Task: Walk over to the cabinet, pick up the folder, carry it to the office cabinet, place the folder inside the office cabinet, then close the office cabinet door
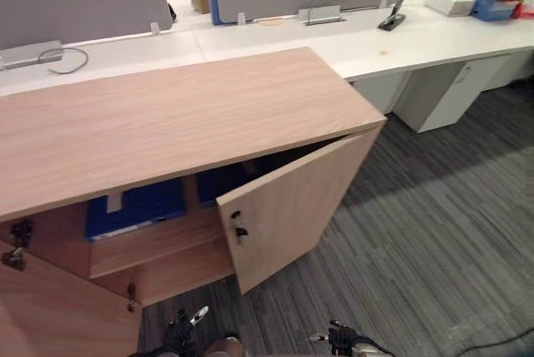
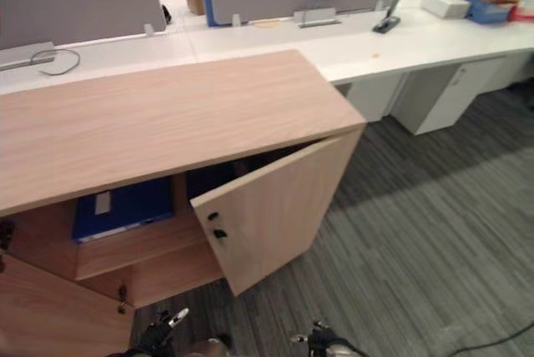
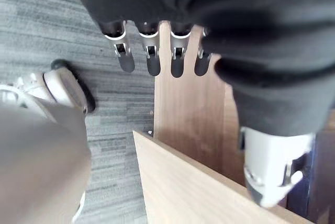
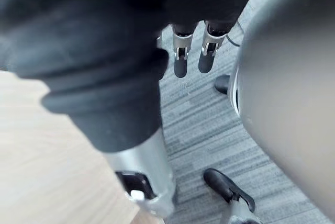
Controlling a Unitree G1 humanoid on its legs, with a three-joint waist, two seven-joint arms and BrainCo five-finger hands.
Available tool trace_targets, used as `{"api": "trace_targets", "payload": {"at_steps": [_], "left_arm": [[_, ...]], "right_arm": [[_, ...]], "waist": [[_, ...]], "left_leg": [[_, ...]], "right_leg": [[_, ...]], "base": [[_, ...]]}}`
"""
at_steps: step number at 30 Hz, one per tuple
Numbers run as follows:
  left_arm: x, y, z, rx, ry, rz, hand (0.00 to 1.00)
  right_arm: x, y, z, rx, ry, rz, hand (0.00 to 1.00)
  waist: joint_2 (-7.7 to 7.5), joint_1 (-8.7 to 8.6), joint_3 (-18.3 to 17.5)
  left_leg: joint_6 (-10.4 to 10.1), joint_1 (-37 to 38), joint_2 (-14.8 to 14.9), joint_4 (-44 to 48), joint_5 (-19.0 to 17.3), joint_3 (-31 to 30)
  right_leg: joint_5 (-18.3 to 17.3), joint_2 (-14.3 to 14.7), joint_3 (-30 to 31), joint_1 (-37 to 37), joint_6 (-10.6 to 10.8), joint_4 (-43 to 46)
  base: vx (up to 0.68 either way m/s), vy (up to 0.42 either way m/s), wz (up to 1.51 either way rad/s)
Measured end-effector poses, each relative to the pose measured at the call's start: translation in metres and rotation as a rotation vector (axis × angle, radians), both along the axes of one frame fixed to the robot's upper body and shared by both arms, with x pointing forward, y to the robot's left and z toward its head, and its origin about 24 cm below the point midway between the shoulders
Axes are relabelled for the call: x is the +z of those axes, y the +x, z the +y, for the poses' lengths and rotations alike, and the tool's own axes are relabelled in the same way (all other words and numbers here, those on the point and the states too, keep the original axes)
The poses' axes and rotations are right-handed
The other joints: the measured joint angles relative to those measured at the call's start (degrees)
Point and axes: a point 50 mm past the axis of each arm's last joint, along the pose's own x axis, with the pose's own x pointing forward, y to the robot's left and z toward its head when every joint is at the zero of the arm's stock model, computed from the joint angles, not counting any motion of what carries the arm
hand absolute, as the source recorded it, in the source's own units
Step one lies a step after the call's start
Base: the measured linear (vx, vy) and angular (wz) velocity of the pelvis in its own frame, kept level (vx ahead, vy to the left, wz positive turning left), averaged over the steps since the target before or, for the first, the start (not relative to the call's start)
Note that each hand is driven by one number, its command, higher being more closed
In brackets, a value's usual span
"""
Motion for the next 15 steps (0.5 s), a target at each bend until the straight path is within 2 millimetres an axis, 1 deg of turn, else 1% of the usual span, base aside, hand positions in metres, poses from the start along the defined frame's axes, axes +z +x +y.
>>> {"api": "trace_targets", "payload": {"at_steps": [1, 3, 4, 5, 6, 7, 8, 9, 10, 11, 12, 14, 15], "left_arm": [[0.000, 0.000, 0.000, 0.010, -0.004, -0.002, 0.00], [0.000, 0.001, -0.002, 0.026, -0.007, -0.007, 0.00], [0.001, 0.002, -0.002, 0.029, -0.002, -0.010, 0.00], [0.001, 0.002, -0.001, 0.032, 0.003, -0.009, 0.00], [0.001, 0.003, -0.001, 0.031, 0.006, -0.010, 0.00], [0.002, 0.004, -0.001, 0.026, 0.009, -0.010, 0.00], [0.002, 0.005, -0.002, 0.013, 0.012, -0.012, 0.00], [0.002, 0.006, -0.001, 0.011, 0.016, -0.014, 0.00], [0.004, 0.009, 0.001, -0.004, 0.028, -0.018, 0.00], [0.004, 0.012, -0.001, -0.028, 0.033, -0.022, 0.00], [0.005, 0.014, -0.001, -0.039, 0.038, -0.027, 0.00], [0.006, 0.017, -0.002, -0.075, 0.047, -0.031, 0.00], [0.006, 0.018, -0.005, -0.113, 0.054, -0.028, 0.00]], "right_arm": [[0.000, 0.000, -0.001, -0.007, -0.002, 0.000, 0.00], [0.000, -0.002, -0.005, -0.011, -0.009, 0.003, 0.00], [0.000, -0.002, -0.005, -0.012, -0.011, 0.004, 0.00], [0.000, -0.003, -0.005, -0.020, -0.010, 0.005, 0.00], [-0.001, -0.005, -0.006, -0.028, -0.008, 0.008, 0.00], [-0.001, -0.005, -0.007, -0.050, -0.008, 0.005, 0.00], [-0.001, -0.006, -0.009, -0.057, -0.013, 0.004, 0.00], [-0.001, -0.005, -0.009, -0.060, -0.013, 0.003, 0.00], [0.000, -0.005, -0.010, -0.090, -0.015, -0.003, 0.00], [0.000, -0.004, -0.010, -0.136, -0.006, -0.011, 0.00], [0.000, -0.003, -0.011, -0.158, -0.003, -0.014, 0.00], [0.001, -0.003, -0.013, -0.200, -0.001, -0.019, 0.00], [0.001, -0.003, -0.015, -0.224, -0.002, -0.027, 0.00]], "waist": [[-0.29, -0.40, 0.1], [-0.68, -0.60, 0.2], [-1.21, -0.62, 0.5], [-1.29, -0.81, 0.5], [-1.32, -0.97, 0.6], [-1.30, -1.49, 0.6], [-1.25, -2.05, 0.7], [-1.28, -1.96, 0.8], [-1.04, -2.07, 0.8], [-1.25, -2.28, 1.1], [-1.29, -2.28, 1.5], [-1.18, -2.23, 1.9], [-1.13, -2.70, 1.9]], "left_leg": [[-0.2, -0.1, 0.4, -0.6, 0.8, 0.9], [0.1, -1.0, 1.3, -1.8, 2.8, 5.5], [0.8, -1.6, 1.7, -2.4, 4.2, 10.7], [1.6, -2.6, 2.3, -1.7, 4.9, 16.7], [2.0, -3.4, 2.9, -0.5, 4.9, 20.9], [3.8, -5.2, 4.7, 3.5, 3.8, 31.5], [5.7, -6.7, 6.4, 6.9, 2.2, 40.4], [6.2, -7.4, 7.1, 8.1, 1.9, 43.3], [7.5, -9.0, 7.6, 9.6, 1.8, 48.2], [8.4, -9.8, 7.0, 9.5, 2.1, 50.1], [8.8, -10.0, 6.3, 9.4, 2.2, 50.1], [10.0, -9.8, 3.6, 7.2, 3.0, 49.6], [10.8, -9.5, 1.5, 4.8, 4.1, 48.1]], "right_leg": [[0.0, 0.2, -0.8, 0.0, -0.3, -0.1], [0.2, -0.1, -2.1, 0.1, -0.6, -0.7], [0.3, -0.7, -3.1, 0.3, -0.7, -0.9], [0.3, -1.4, -4.3, 0.6, -0.7, -0.9], [0.4, -1.9, -5.1, 0.7, -0.7, -1.0], [0.3, -2.5, -6.9, 1.1, -0.6, -1.0], [0.2, -2.9, -8.4, 1.9, -0.3, -1.3], [0.0, -3.1, -9.0, 2.0, -0.3, -1.3], [-0.1, -3.8, -10.0, 2.3, 0.1, -1.1], [-0.3, -4.3, -10.7, 1.9, 0.4, -1.1], [-0.3, -4.8, -11.0, 1.9, 0.4, -1.2], [-0.4, -6.2, -11.4, 2.0, 0.5, -1.3], [-0.4, -6.9, -11.4, 2.0, 0.6, -1.5]], "base": [[-0.02, -0.146, 0.33], [-0.03, -0.077, 0.40], [-0.05, -0.024, 0.47], [-0.04, 0.018, 0.47], [-0.04, 0.063, 0.63], [-0.02, 0.107, 0.76], [0.00, 0.124, 0.73], [0.06, 0.199, 0.62], [0.10, 0.224, 0.54], [0.11, 0.231, 0.54], [0.09, 0.196, 0.49], [0.05, 0.166, 0.46], [0.00, 0.119, 0.85]]}}
